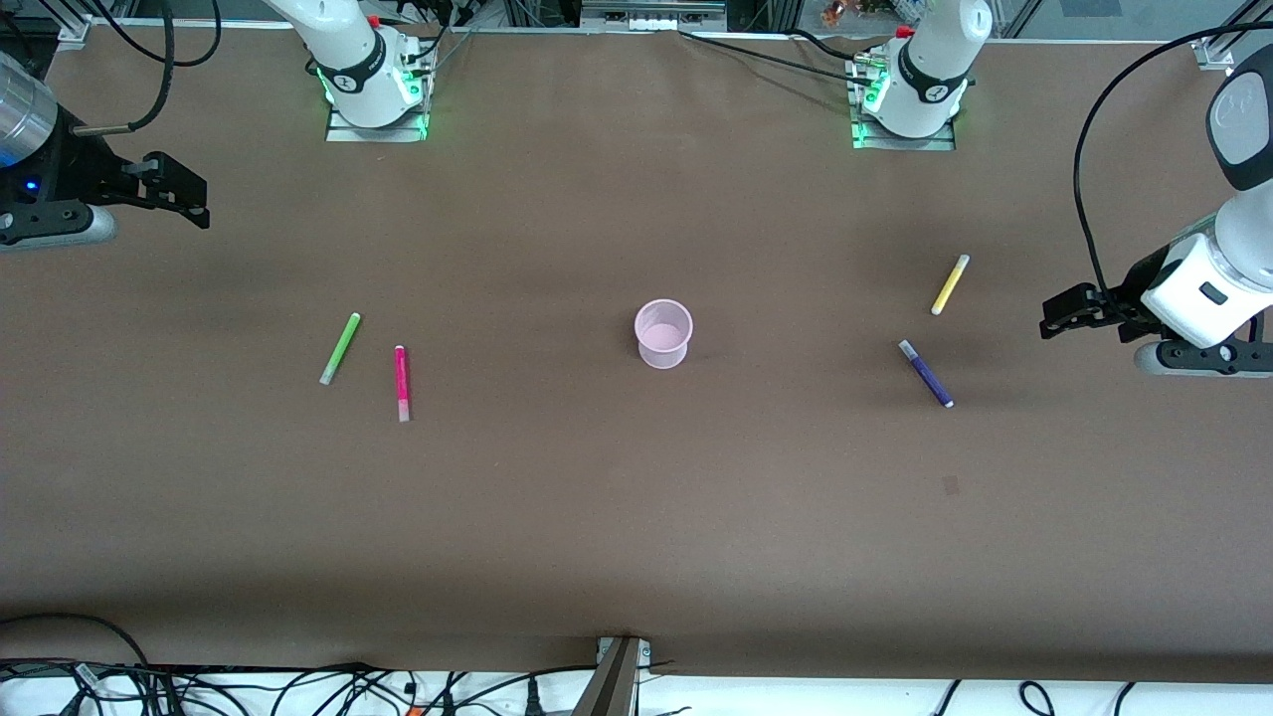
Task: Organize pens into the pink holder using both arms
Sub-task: 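Reach the left gripper toward the purple pen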
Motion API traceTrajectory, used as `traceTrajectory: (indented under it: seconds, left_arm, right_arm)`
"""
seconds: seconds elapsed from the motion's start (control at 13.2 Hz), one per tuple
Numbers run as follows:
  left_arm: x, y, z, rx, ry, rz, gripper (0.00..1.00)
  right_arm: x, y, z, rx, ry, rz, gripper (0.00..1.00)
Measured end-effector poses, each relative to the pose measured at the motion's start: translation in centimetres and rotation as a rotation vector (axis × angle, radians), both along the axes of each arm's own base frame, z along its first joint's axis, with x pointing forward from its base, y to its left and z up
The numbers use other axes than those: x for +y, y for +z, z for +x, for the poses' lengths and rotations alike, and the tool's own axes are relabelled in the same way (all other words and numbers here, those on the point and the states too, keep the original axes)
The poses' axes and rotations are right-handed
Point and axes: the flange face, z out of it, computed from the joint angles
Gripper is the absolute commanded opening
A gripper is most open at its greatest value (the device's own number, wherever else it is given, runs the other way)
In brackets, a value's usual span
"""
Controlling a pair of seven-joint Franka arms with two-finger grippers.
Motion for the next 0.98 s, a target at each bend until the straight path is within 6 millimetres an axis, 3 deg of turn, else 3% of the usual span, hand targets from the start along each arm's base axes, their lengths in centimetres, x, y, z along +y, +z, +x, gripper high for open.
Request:
traceTrajectory:
  seconds: [0.6,0.76,0.98]
  left_arm:
    - [-0.1,-1.1,0.4,0.014,0.002,-0.001,1.00]
    - [0.0,-3.3,1.0,0.048,0.009,-0.004,1.00]
    - [0.1,-8.5,2.4,0.103,0.046,-0.007,1.00]
  right_arm:
    - [0.0,0.1,0.0,-0.001,0.000,0.000,1.00]
    - [0.0,0.0,0.0,-0.001,0.000,0.000,1.00]
    - [0.0,0.1,0.0,-0.002,0.000,0.000,1.00]
